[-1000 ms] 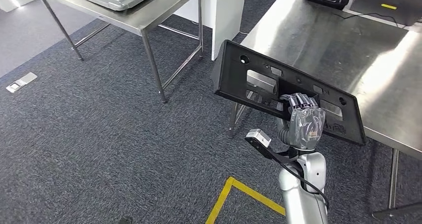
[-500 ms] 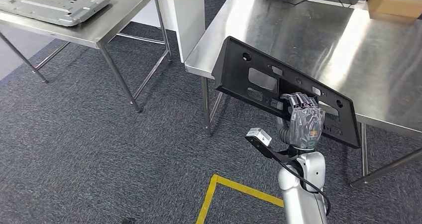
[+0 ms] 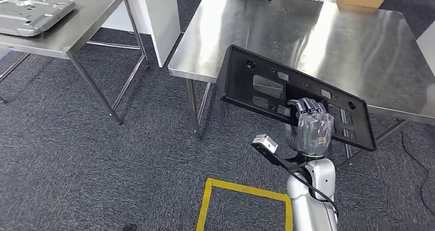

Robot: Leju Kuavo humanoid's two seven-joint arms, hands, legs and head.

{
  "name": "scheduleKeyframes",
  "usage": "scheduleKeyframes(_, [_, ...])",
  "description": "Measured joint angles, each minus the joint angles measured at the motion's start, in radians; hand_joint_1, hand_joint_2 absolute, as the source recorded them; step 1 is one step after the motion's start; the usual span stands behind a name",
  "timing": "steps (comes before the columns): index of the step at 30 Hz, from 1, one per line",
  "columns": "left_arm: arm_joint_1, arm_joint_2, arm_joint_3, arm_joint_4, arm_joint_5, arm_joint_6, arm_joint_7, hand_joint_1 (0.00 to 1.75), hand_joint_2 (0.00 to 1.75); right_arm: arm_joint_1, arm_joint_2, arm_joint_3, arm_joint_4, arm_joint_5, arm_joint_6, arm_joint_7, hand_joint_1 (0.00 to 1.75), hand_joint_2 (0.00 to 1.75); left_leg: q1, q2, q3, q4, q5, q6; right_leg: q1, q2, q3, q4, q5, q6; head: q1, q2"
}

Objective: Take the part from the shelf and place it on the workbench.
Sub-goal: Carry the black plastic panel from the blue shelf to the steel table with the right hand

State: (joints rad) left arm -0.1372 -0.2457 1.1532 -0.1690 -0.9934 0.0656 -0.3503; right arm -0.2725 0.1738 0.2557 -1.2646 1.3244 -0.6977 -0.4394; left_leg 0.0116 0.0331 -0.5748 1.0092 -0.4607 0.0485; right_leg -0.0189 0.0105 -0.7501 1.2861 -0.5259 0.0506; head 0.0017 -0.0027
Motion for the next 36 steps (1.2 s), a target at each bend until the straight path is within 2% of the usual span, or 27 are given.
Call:
scheduleKeyframes(1, [0.000,0.000,0.000,0.000,0.000,0.000,0.000,0.00,1.75,0.000,-0.001,0.000,0.000,0.002,0.000,0.005,1.75,1.75,0.000,0.006,0.000,0.001,-0.001,-0.001,-0.003,-0.004,0.029,-0.050,0.021,0.010,0.000,0.000])
scheduleKeyframes(2, [0.000,0.000,0.000,0.000,0.000,-0.001,0.000,0.00,1.75,-0.002,-0.002,0.001,0.000,0.006,0.000,0.013,1.75,1.75,0.000,0.011,0.001,0.002,-0.002,-0.004,-0.007,-0.010,0.072,-0.124,0.045,0.018,0.000,0.000])
scheduleKeyframes(3, [0.000,0.000,0.000,0.000,0.000,-0.001,0.001,0.00,1.75,-0.005,-0.002,0.004,0.002,0.010,0.000,0.027,1.75,1.75,-0.002,0.015,0.000,0.004,-0.004,-0.008,-0.007,-0.017,0.111,-0.194,0.065,0.022,0.000,0.000])
scheduleKeyframes(4, [-0.001,0.000,0.000,0.000,0.000,-0.002,0.001,0.00,1.75,-0.010,-0.004,0.009,0.005,0.015,0.000,0.047,1.75,1.75,-0.005,0.018,-0.001,0.006,-0.006,-0.013,-0.008,-0.022,0.138,-0.244,0.079,0.020,-0.001,0.000])
scheduleKeyframes(6, [-0.001,0.001,0.000,0.000,0.000,-0.006,0.003,0.00,1.75,-0.027,-0.011,0.024,0.023,0.027,0.000,0.103,1.75,1.75,-0.009,0.019,-0.004,0.010,-0.009,-0.009,-0.009,-0.022,0.157,-0.277,0.086,0.011,-0.003,0.000])
scheduleKeyframes(8, [-0.001,0.001,0.000,0.000,-0.002,-0.013,0.005,0.00,1.75,-0.063,-0.022,0.040,0.066,0.039,0.000,0.174,1.75,1.75,-0.006,0.017,-0.005,0.009,-0.006,-0.003,-0.010,-0.020,0.157,-0.278,0.088,0.006,-0.003,0.000])
scheduleKeyframes(13, [-0.001,0.000,0.000,0.000,-0.012,-0.037,0.009,0.00,1.75,-0.227,-0.051,0.077,0.263,0.065,0.000,0.323,1.75,1.75,-0.001,0.017,-0.001,-0.001,0.005,-0.018,-0.002,-0.018,0.153,-0.277,0.092,-0.004,-0.003,0.000])
scheduleKeyframes(17, [-0.001,0.000,0.000,0.000,-0.021,-0.045,0.014,0.00,1.75,-0.368,-0.058,0.099,0.459,0.090,0.004,0.398,1.75,1.75,0.000,0.017,-0.003,-0.005,0.011,-0.027,0.000,-0.018,0.150,-0.277,0.096,-0.011,-0.003,0.000])
scheduleKeyframes(21, [-0.001,-0.002,0.000,0.000,-0.023,-0.057,0.014,0.00,1.75,-0.482,-0.060,0.118,0.618,0.102,0.022,0.439,1.75,1.75,0.000,0.017,-0.006,-0.004,0.014,-0.033,0.000,-0.019,0.148,-0.277,0.098,-0.013,-0.003,0.000])
scheduleKeyframes(23, [-0.001,-0.001,0.000,0.000,-0.023,-0.058,0.014,0.00,1.75,-0.516,-0.059,0.124,0.668,0.102,0.028,0.447,1.75,1.75,-0.003,0.016,-0.010,-0.001,0.012,-0.028,-0.005,-0.021,0.149,-0.282,0.102,-0.009,-0.003,0.000])
scheduleKeyframes(25, [-0.002,-0.002,0.000,0.000,-0.023,-0.059,0.014,0.00,1.75,-0.535,-0.057,0.127,0.696,0.102,0.032,0.451,1.75,1.75,-0.003,0.018,-0.002,-0.018,0.021,-0.016,-0.005,-0.022,0.151,-0.289,0.106,-0.003,-0.004,0.000])
scheduleKeyframes(27, [-0.002,-0.004,0.000,0.000,-0.023,-0.060,0.014,0.00,1.75,-0.551,-0.056,0.130,0.718,0.103,0.036,0.456,1.75,1.75,0.005,0.022,0.016,-0.051,0.037,-0.008,-0.001,-0.019,0.131,-0.250,0.085,-0.002,-0.002,0.000])
scheduleKeyframes(29, [-0.003,-0.006,0.000,0.000,-0.023,-0.060,0.015,0.00,1.75,-0.562,-0.056,0.134,0.742,0.106,0.041,0.462,1.75,1.75,0.011,0.023,0.022,-0.063,0.043,-0.006,-0.003,-0.015,0.072,-0.132,0.037,-0.003,0.000,0.000])
scheduleKeyframes(30, [-0.003,-0.006,0.000,0.000,-0.022,-0.060,0.015,0.00,1.75,-0.564,-0.057,0.136,0.753,0.106,0.043,0.464,1.75,1.75,0.013,0.023,0.022,-0.063,0.043,-0.006,-0.006,-0.013,0.040,-0.069,0.018,0.000,0.000,0.000])
scheduleKeyframes(31, [-0.003,-0.007,0.000,0.000,-0.022,-0.060,0.016,0.00,1.75,-0.564,-0.057,0.137,0.763,0.107,0.044,0.465,1.75,1.75,0.015,0.021,0.022,-0.061,0.042,-0.009,-0.011,-0.013,0.018,-0.031,0.011,0.007,0.000,0.000])
scheduleKeyframes(32, [-0.003,-0.007,0.000,0.000,-0.022,-0.060,0.016,0.00,1.75,-0.564,-0.058,0.137,0.771,0.107,0.045,0.466,1.75,1.75,0.019,0.019,0.021,-0.059,0.039,-0.013,-0.017,-0.013,0.015,-0.031,0.019,0.018,0.000,0.000])
scheduleKeyframes(33, [-0.003,-0.008,0.000,0.000,-0.022,-0.060,0.016,0.00,1.75,-0.565,-0.058,0.137,0.777,0.107,0.045,0.467,1.75,1.75,0.024,0.018,0.021,-0.054,0.035,-0.020,-0.023,-0.015,0.032,-0.071,0.043,0.033,0.000,0.000])
scheduleKeyframes(35, [-0.003,-0.007,0.000,0.000,-0.022,-0.062,0.017,0.00,1.75,-0.571,-0.058,0.138,0.786,0.109,0.047,0.470,1.75,1.75,0.032,0.016,0.015,-0.032,0.020,-0.043,-0.035,-0.024,0.091,-0.195,0.093,0.062,0.002,0.000])
scheduleKeyframes(36, [-0.003,-0.006,0.000,0.000,-0.022,-0.063,0.017,0.00,1.75,-0.575,-0.056,0.140,0.791,0.113,0.048,0.476,1.75,1.75,0.033,0.016,0.010,-0.017,0.011,-0.056,-0.036,-0.024,0.110,-0.237,0.104,0.064,0.003,0.000])
